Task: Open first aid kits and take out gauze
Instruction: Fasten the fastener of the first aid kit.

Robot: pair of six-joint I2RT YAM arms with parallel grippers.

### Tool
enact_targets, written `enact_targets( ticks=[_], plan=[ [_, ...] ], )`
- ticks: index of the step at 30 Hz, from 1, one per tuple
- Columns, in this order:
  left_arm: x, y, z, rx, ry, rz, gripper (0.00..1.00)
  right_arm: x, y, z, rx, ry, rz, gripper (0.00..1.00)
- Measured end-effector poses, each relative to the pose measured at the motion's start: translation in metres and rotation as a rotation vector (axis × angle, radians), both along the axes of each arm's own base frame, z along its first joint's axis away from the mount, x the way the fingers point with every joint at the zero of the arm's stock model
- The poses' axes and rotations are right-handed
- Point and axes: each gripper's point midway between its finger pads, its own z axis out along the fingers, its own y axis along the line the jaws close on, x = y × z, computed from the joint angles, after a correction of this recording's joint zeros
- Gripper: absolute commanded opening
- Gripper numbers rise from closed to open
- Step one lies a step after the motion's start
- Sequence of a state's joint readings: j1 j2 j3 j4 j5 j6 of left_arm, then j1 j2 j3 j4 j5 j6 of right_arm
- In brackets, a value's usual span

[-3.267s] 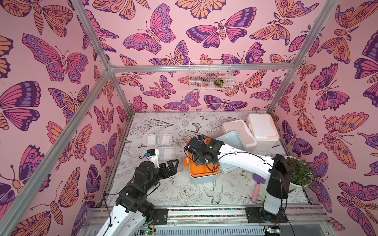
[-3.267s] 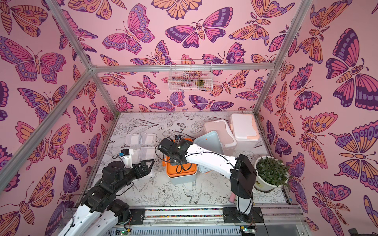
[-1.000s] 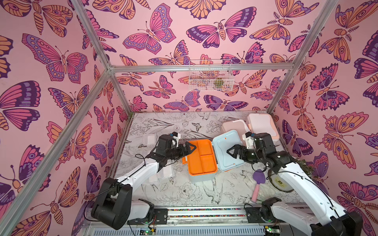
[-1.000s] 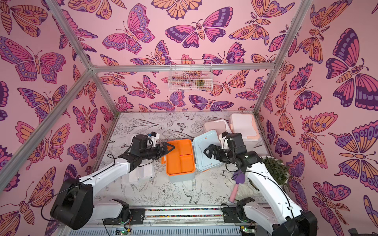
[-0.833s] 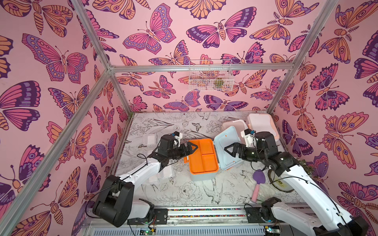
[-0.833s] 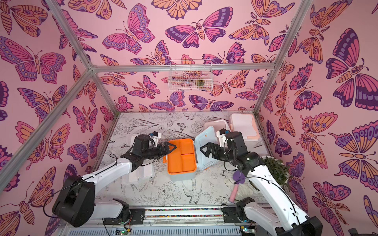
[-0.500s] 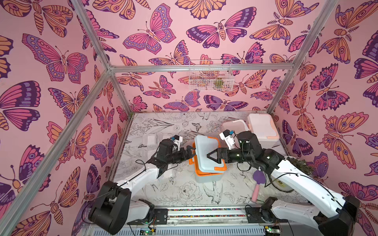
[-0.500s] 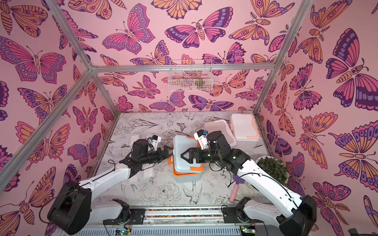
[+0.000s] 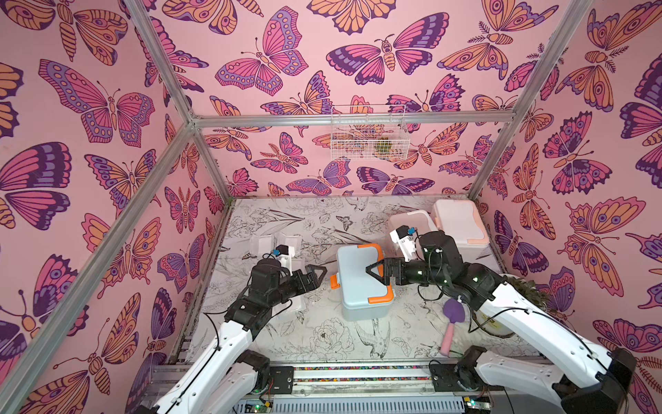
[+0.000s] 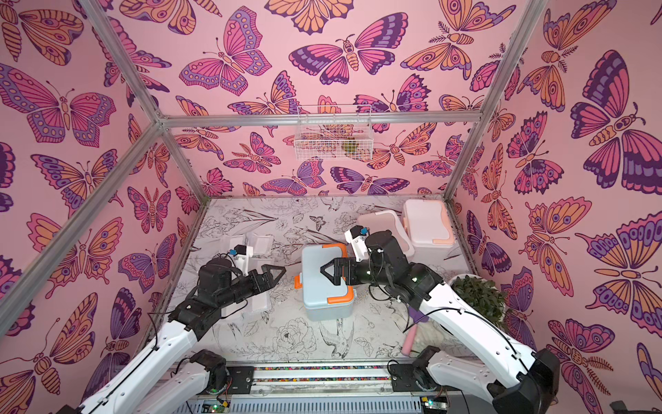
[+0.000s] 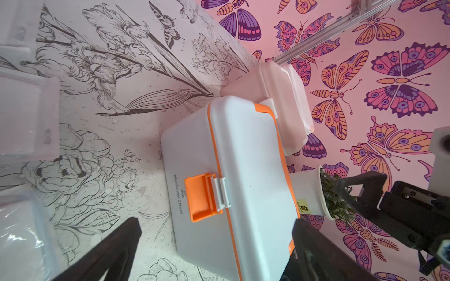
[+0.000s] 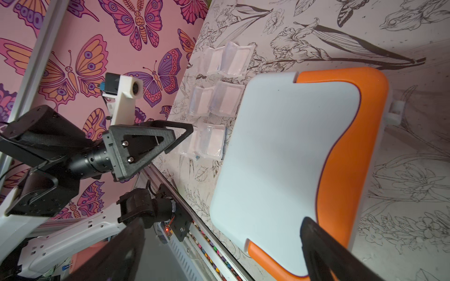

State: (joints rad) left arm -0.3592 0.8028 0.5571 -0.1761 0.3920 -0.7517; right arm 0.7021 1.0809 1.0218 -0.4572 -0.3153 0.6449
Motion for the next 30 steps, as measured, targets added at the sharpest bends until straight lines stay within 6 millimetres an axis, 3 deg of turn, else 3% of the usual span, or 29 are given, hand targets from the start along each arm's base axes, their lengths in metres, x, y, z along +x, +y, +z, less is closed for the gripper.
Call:
enact_targets(
  ticks=[7,11,17,23,26,30],
  plan=[
    [0.001,-0.008,-0.002,-0.042,0.02,-0.037,1.0,0.008,-0.006,-0.042,-0.24,0.018,-0.027,0.95],
    [0.007,-0.016,-0.016,-0.095,0.057,-0.055,1.0,0.011,0.002,-0.06,-0.393,0.001,-0.004,0.95],
    [0.015,-0.026,-0.042,-0.155,0.13,-0.072,1.0,0.019,0.023,-0.066,-0.564,-0.074,0.034,1.0],
    [0.022,-0.032,-0.038,-0.201,0.108,-0.082,1.0,0.023,0.026,-0.07,-0.66,-0.117,0.049,0.99],
    [0.024,-0.033,-0.036,-0.212,0.092,-0.087,1.0,0.024,0.022,-0.085,-0.731,-0.095,0.051,1.0],
    [0.027,-0.035,-0.043,-0.218,0.103,-0.093,1.0,0.032,0.025,-0.087,-0.739,-0.091,0.013,0.98]
  ],
)
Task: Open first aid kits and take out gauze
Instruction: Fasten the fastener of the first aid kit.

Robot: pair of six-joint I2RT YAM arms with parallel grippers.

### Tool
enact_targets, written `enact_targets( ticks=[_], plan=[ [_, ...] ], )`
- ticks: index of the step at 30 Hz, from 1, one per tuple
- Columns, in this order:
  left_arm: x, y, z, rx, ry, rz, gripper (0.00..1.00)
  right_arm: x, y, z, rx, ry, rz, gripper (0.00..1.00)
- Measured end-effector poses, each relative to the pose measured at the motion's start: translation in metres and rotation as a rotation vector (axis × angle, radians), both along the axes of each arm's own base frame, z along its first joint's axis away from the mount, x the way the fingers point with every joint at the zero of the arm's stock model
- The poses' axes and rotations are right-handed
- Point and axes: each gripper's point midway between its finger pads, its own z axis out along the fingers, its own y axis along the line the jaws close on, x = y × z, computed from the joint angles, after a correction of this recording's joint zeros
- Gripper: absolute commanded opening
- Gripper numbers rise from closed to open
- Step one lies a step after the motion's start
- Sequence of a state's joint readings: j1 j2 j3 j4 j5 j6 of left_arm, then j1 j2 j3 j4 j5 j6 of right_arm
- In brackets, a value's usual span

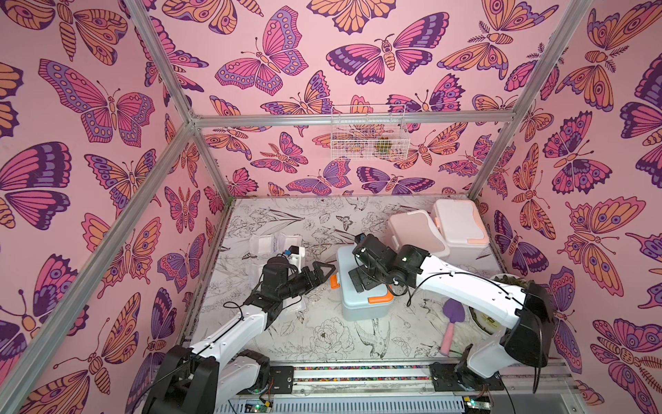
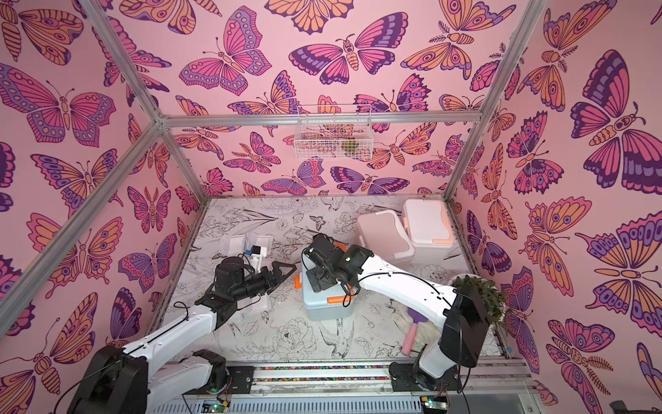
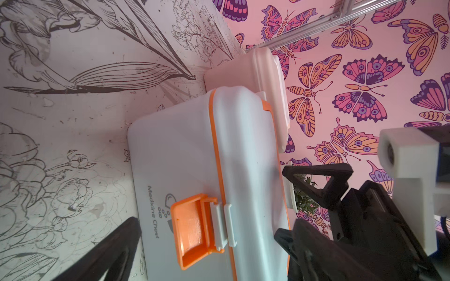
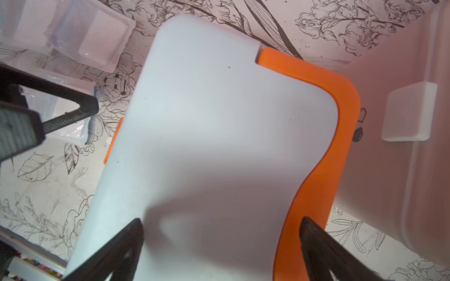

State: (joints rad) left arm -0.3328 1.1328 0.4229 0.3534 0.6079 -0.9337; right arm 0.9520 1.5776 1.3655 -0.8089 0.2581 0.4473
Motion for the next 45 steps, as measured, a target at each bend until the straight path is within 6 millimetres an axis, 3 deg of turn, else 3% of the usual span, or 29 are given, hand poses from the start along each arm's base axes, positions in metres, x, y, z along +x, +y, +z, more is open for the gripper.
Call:
enact_targets(
  ticks=[8,16,21,28,35,45],
  plan=[
    [0.012,-0.02,-0.026,-0.096,0.078,-0.04,1.0,-0.001,-0.001,0.0,0.014,0.003,-0.02,0.95],
    [0.017,-0.05,-0.027,-0.276,0.055,-0.099,1.0,-0.003,-0.002,-0.001,0.018,0.006,-0.019,0.94],
    [0.018,-0.05,-0.023,-0.329,0.05,-0.092,1.0,-0.004,-0.002,-0.001,0.025,0.01,-0.018,0.94],
    [0.012,-0.046,0.01,-0.391,-0.016,-0.097,1.0,-0.004,-0.001,-0.001,0.029,0.008,-0.017,0.94],
    [-0.004,-0.039,0.01,-0.409,0.012,-0.1,1.0,-0.004,-0.001,-0.001,0.031,0.009,-0.017,0.94],
    [-0.004,-0.028,0.025,-0.447,-0.008,-0.081,1.0,-0.004,-0.001,-0.001,0.033,0.008,-0.017,0.93]
  ],
)
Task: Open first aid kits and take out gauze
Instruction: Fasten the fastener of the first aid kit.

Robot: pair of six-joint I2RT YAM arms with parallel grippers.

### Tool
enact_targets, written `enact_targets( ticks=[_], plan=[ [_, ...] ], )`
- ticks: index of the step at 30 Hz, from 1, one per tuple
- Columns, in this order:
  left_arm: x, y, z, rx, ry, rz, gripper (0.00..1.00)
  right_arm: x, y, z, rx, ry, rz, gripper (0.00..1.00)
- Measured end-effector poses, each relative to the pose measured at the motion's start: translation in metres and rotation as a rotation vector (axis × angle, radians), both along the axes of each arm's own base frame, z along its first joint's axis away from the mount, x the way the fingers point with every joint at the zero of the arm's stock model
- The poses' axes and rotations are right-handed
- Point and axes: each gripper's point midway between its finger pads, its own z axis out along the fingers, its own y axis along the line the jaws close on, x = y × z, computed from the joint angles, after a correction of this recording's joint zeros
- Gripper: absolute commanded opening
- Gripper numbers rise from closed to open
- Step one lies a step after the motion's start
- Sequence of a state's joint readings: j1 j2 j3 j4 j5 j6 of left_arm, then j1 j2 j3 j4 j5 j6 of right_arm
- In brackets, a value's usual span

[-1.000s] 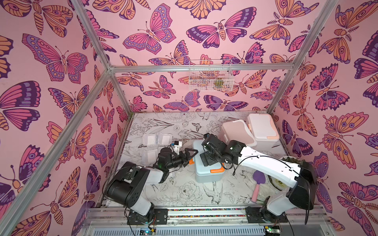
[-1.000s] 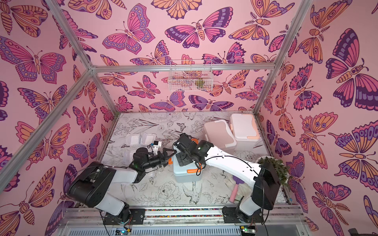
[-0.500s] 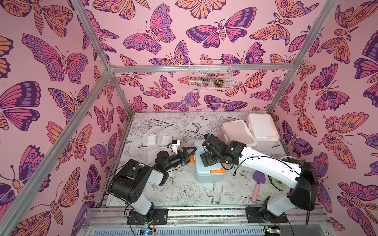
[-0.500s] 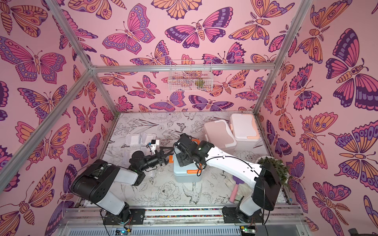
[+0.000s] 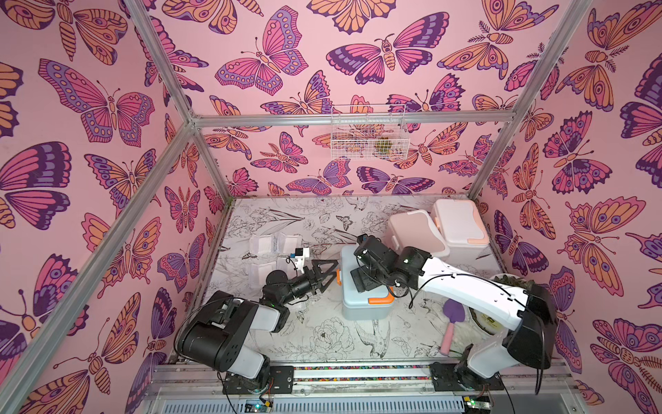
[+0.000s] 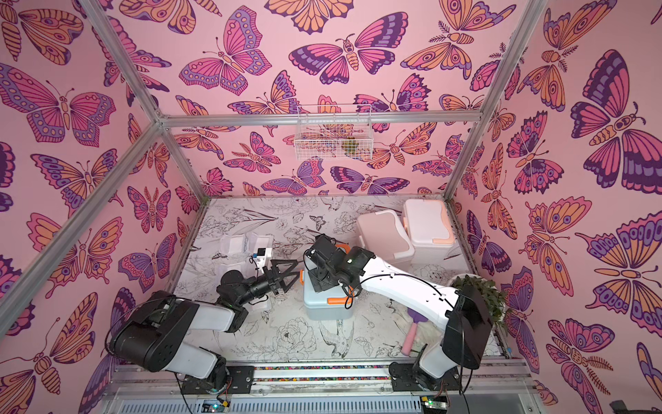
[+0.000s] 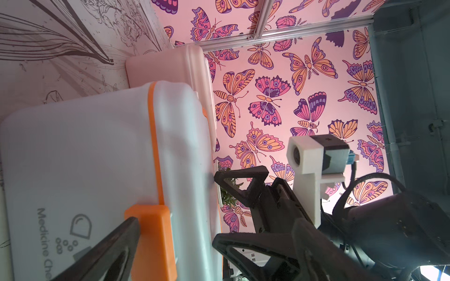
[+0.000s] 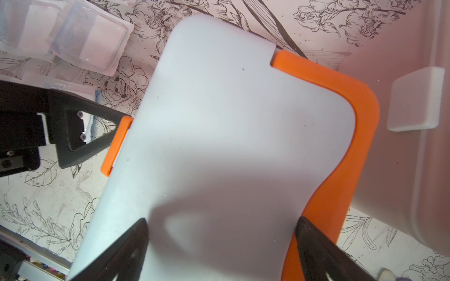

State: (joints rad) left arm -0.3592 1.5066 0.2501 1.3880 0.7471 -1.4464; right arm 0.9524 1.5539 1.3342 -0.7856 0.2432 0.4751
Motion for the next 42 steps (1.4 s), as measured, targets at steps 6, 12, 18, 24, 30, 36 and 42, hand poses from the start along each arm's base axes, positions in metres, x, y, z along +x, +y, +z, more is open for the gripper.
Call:
enact_targets(
  ticks=[6,12,18,24,30,36,42],
  plan=[
    [0.0,0.003,-0.003,0.003,0.013,0.004,1.0,0.0,0.0,0.0,0.0,0.0,0.0,0.93],
    [-0.001,-0.002,-0.021,0.023,0.069,-0.016,1.0,0.0,0.0,0.0,0.001,0.0,0.0,0.93],
    [-0.009,-0.018,-0.021,0.025,0.068,-0.054,1.0,0.0,0.0,0.0,0.001,0.0,0.0,0.93],
    [-0.007,-0.018,-0.021,0.026,0.071,-0.043,1.0,0.0,0.0,0.0,0.002,0.0,0.0,0.93],
    [-0.007,-0.015,-0.014,0.013,0.069,-0.037,1.0,0.0,0.0,-0.001,0.001,0.0,0.001,0.93],
    [-0.006,-0.008,-0.013,0.004,0.083,-0.023,1.0,0.0,0.001,-0.001,0.001,0.0,0.001,0.93],
    [-0.006,-0.005,-0.012,0.002,0.088,-0.015,1.0,0.0,0.001,-0.001,0.0,0.0,0.0,0.93]
  ],
)
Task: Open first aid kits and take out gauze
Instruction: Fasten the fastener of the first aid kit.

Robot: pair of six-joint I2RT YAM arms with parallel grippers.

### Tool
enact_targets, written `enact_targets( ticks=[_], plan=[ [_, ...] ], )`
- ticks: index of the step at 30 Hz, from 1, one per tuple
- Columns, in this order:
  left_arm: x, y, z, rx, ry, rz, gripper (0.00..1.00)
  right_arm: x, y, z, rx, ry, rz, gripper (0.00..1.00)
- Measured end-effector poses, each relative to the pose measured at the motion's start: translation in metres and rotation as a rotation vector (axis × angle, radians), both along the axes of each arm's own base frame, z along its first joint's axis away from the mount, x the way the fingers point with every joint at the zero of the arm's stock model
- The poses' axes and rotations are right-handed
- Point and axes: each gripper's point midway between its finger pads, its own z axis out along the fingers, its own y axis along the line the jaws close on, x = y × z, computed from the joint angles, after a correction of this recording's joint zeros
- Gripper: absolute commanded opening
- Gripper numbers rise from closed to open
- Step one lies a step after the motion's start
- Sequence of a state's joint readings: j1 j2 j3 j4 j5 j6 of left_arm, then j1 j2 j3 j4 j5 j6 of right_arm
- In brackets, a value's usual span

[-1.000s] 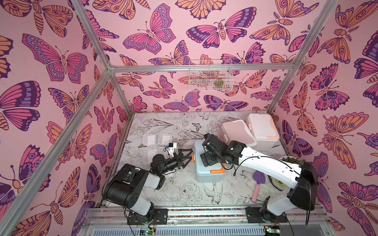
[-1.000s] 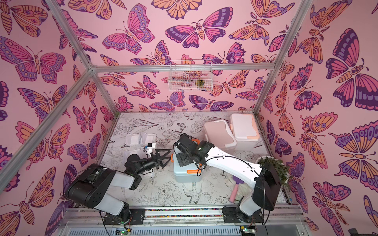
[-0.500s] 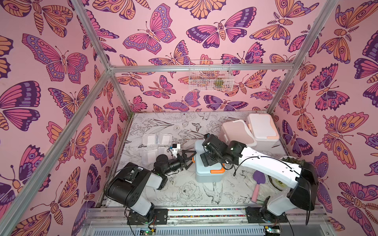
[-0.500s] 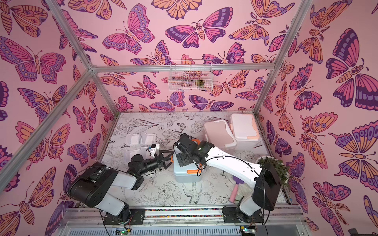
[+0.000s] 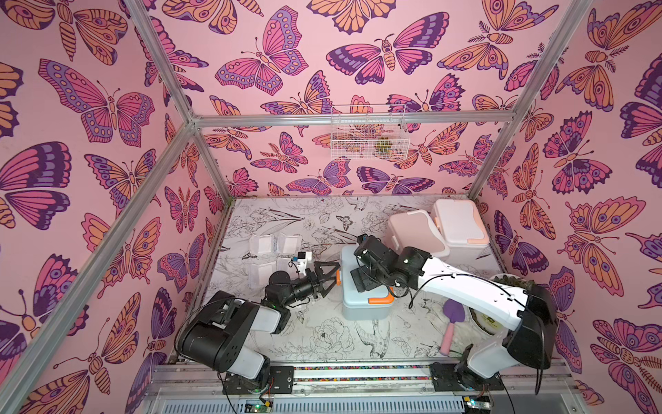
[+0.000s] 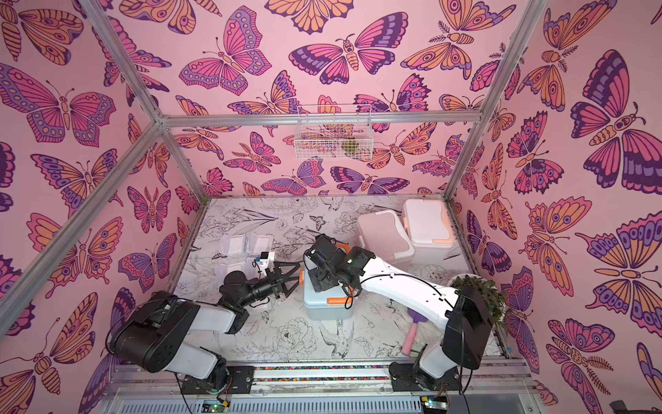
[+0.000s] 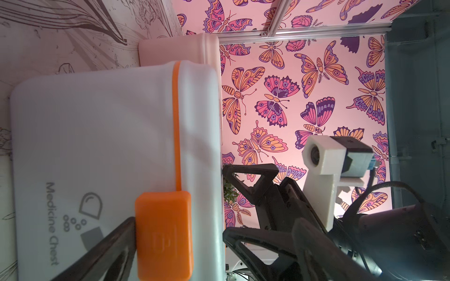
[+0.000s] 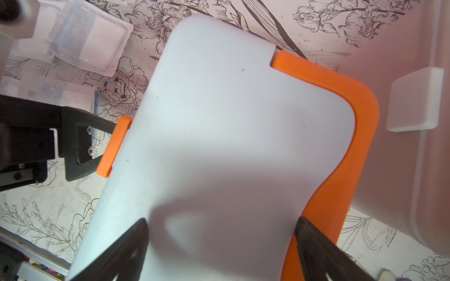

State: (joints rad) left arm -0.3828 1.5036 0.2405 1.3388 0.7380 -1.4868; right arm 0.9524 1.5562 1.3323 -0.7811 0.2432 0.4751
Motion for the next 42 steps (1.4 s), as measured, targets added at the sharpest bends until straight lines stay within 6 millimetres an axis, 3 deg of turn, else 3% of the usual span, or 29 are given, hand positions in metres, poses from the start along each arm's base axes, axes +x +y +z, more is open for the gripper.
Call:
enact_targets(
  ticks=[25,33,37,42],
  plan=[
    [-0.001,0.009,0.006,-0.002,-0.01,0.022,1.0,0.0,0.0,0.0,0.0,-0.001,0.0,0.93],
    [-0.01,0.015,0.007,0.09,-0.006,0.032,1.0,0.001,0.0,0.0,0.001,-0.002,-0.001,0.93],
    [-0.013,0.023,0.019,0.188,-0.033,0.06,1.0,0.0,0.0,0.002,0.007,-0.005,-0.001,0.94],
    [-0.016,0.032,0.05,0.29,-0.103,0.094,1.0,-0.005,-0.005,0.004,0.018,-0.002,0.003,0.96]
  ],
)
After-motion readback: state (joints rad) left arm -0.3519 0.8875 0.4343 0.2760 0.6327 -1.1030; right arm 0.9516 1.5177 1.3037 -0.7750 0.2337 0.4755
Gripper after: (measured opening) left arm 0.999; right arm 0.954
